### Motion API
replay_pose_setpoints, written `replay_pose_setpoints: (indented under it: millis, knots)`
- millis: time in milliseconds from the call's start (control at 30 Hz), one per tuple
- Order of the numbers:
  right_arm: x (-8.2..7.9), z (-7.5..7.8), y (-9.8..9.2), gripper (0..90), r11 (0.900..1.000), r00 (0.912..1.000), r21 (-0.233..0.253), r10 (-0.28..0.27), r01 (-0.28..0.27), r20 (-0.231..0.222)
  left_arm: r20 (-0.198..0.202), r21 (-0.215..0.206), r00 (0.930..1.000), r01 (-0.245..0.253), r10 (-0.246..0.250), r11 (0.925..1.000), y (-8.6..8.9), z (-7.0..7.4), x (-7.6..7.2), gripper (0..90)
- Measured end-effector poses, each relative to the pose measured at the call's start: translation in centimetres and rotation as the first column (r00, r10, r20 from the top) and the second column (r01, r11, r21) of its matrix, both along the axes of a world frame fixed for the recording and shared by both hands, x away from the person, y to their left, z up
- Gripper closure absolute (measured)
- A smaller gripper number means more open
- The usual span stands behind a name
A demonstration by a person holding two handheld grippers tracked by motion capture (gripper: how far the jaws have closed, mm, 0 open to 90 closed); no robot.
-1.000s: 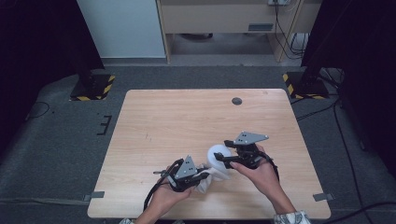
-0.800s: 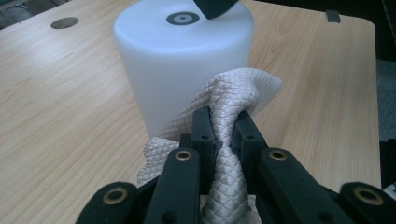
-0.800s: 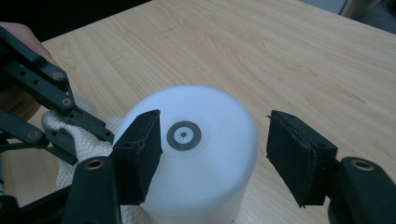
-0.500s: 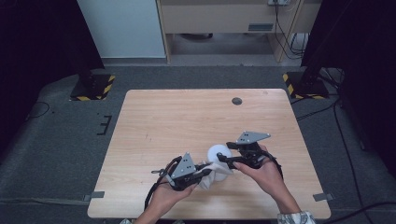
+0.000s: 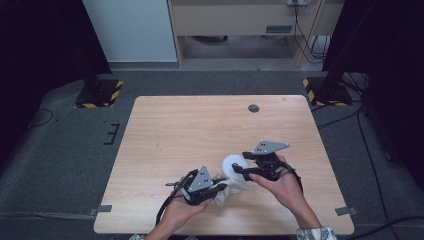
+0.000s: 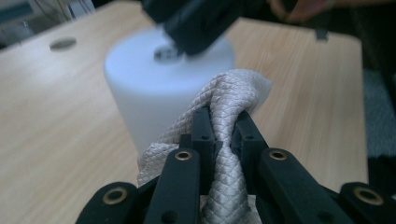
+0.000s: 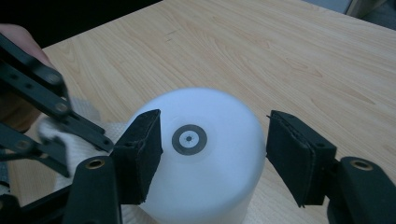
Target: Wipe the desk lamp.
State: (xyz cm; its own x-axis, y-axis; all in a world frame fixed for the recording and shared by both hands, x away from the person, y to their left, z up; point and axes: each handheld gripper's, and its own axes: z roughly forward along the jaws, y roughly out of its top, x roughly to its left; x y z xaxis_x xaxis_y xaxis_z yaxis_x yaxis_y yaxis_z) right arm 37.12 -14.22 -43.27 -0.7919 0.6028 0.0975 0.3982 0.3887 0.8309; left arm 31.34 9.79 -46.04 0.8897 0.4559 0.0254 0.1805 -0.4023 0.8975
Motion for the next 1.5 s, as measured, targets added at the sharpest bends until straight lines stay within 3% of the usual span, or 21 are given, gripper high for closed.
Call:
replay_pose_setpoints:
  millis: [133, 333, 533, 633, 867, 1000, 1067, 1233, 1500]
  knots:
    - [0.0, 0.0, 0.0, 36.2, 1.0, 1.0, 0.002, 0.002, -0.002, 0.001, 0.029, -0.034, 0.9996, -0.002, 0.003, 0.9994, -0.2, 1.1, -0.3, 81.4]
    - [0.0, 0.0, 0.0, 36.2, 1.0, 1.0, 0.002, 0.004, -0.004, 0.003, 0.0, -0.038, 0.9986, -0.052, 0.052, 0.9979, 1.1, 0.7, 0.7, 81.4]
    - [0.0, -0.1, 0.0, 36.2, 1.0, 1.0, 0.004, 0.002, -0.002, 0.005, -0.037, -0.017, 0.9919, -0.122, 0.121, 0.9924, 2.5, -0.1, 2.0, 81.4]
    - [0.0, -0.1, 0.0, 36.2, 1.0, 1.0, 0.006, 0.002, -0.002, 0.004, -0.047, -0.015, 0.9926, -0.113, 0.112, 0.9935, 2.4, -0.4, 2.0, 81.4]
    - [0.1, -0.1, 0.0, 36.1, 1.0, 1.0, 0.008, 0.005, -0.005, 0.004, -0.015, -0.049, 0.9978, -0.066, 0.065, 0.9966, 1.2, 0.8, 0.7, 81.4]
    - [0.1, -0.1, -0.1, 36.1, 1.0, 1.0, 0.009, 0.006, -0.006, 0.003, -0.027, -0.01, 0.9993, -0.025, 0.025, 0.9996, -0.1, -0.2, 0.1, 81.5]
    - [0.1, -0.1, 0.0, 36.1, 1.0, 1.0, 0.009, 0.005, -0.005, 0.005, -0.02, 0.032, 0.9998, -0.008, 0.008, 0.9995, -0.7, -0.6, -0.2, 81.5]
    - [0.1, -0.1, 0.0, 36.1, 1.0, 1.0, 0.01, 0.009, -0.009, 0.005, -0.045, 0.136, 0.9989, 0.022, -0.016, 0.9905, -1.8, -2.4, -0.3, 81.4]
    - [0.1, -0.2, 0.0, 36.1, 1.0, 1.0, 0.017, 0.009, -0.009, 0.001, -0.062, 0.178, 0.9981, 0.012, -0.001, 0.984, -0.7, -2.8, 0.1, 81.3]
